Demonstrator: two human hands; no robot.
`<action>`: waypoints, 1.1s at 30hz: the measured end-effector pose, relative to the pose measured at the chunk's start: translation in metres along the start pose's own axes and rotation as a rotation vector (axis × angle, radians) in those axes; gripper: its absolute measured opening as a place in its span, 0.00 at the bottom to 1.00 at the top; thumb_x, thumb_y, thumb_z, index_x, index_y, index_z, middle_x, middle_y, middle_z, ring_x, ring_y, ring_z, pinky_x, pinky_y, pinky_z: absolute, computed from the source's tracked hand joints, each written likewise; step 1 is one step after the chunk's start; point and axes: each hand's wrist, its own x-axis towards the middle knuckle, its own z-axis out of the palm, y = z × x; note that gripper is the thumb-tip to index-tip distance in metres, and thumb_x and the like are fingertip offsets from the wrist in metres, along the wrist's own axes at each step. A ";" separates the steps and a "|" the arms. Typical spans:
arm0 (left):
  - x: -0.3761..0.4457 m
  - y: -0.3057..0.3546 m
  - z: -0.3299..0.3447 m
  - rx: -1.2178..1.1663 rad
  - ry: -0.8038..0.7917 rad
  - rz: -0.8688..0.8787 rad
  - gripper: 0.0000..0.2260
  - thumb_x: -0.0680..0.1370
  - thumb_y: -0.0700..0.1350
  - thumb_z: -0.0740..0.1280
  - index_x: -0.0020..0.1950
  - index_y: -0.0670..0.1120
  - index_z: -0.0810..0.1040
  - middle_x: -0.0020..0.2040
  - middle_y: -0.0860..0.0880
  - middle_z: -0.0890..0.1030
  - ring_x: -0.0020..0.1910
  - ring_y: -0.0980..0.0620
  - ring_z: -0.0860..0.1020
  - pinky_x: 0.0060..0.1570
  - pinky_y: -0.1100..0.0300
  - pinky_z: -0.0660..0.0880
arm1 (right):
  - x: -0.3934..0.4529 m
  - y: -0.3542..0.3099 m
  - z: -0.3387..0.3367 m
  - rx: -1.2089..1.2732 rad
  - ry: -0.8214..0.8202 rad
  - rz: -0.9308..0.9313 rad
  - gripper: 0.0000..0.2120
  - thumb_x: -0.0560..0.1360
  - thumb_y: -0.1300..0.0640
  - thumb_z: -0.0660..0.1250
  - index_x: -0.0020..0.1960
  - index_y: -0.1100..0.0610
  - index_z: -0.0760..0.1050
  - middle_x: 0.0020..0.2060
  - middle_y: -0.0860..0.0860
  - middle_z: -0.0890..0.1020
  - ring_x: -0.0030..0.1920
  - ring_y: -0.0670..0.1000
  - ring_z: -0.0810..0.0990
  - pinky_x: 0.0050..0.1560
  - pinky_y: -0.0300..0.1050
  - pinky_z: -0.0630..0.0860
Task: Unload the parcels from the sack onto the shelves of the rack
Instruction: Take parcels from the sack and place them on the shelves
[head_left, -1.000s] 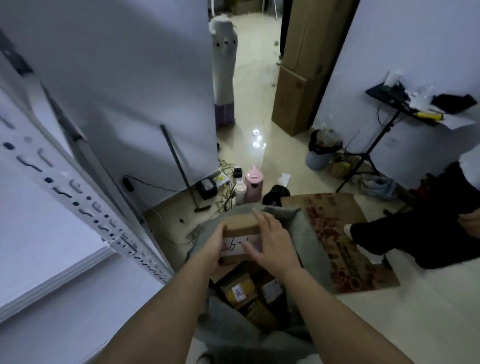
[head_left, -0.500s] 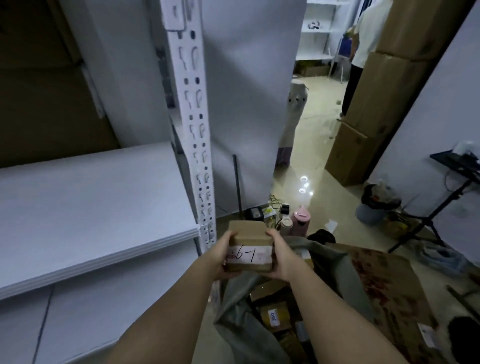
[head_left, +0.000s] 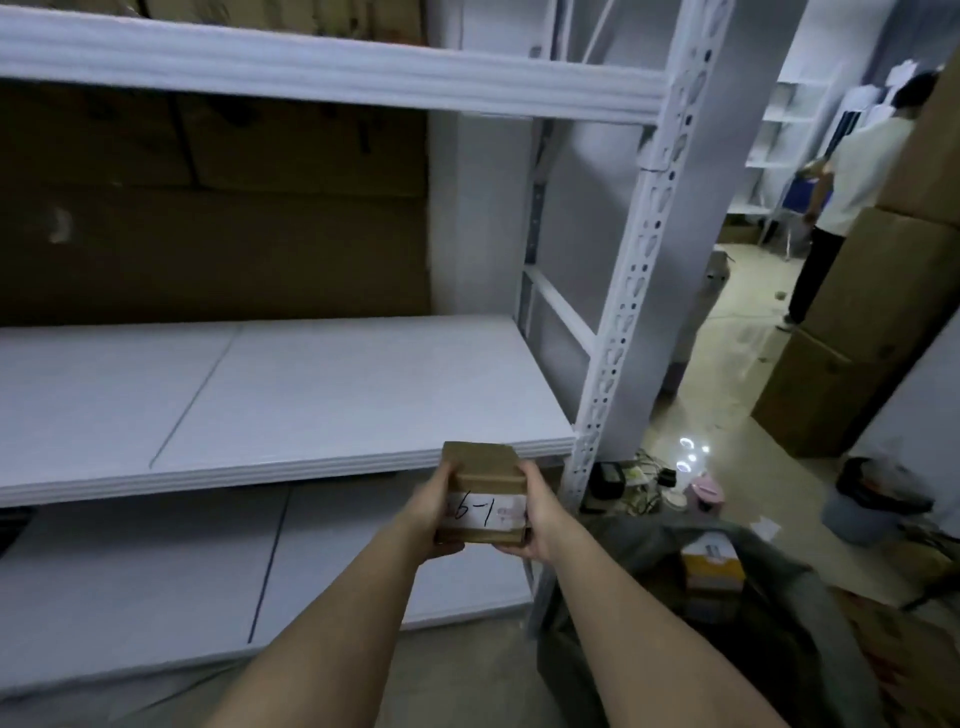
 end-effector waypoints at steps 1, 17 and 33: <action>-0.010 0.002 -0.020 -0.016 0.025 0.022 0.19 0.77 0.62 0.60 0.54 0.48 0.76 0.47 0.44 0.78 0.45 0.47 0.77 0.47 0.54 0.76 | -0.007 0.000 0.021 -0.023 -0.016 -0.010 0.31 0.74 0.31 0.56 0.59 0.56 0.78 0.47 0.56 0.84 0.47 0.54 0.82 0.49 0.49 0.79; -0.130 0.047 -0.234 -0.341 0.588 0.250 0.24 0.79 0.61 0.56 0.67 0.46 0.68 0.46 0.45 0.73 0.42 0.48 0.74 0.35 0.57 0.74 | -0.081 -0.037 0.287 -0.315 -0.501 -0.236 0.32 0.74 0.31 0.53 0.63 0.54 0.73 0.54 0.58 0.83 0.53 0.57 0.83 0.49 0.50 0.80; -0.235 0.095 -0.380 -0.453 0.904 0.477 0.27 0.78 0.66 0.53 0.64 0.46 0.70 0.52 0.42 0.78 0.52 0.45 0.76 0.50 0.51 0.75 | -0.190 -0.069 0.469 -0.478 -0.743 -0.534 0.31 0.75 0.30 0.54 0.66 0.53 0.64 0.55 0.55 0.77 0.51 0.53 0.78 0.35 0.44 0.72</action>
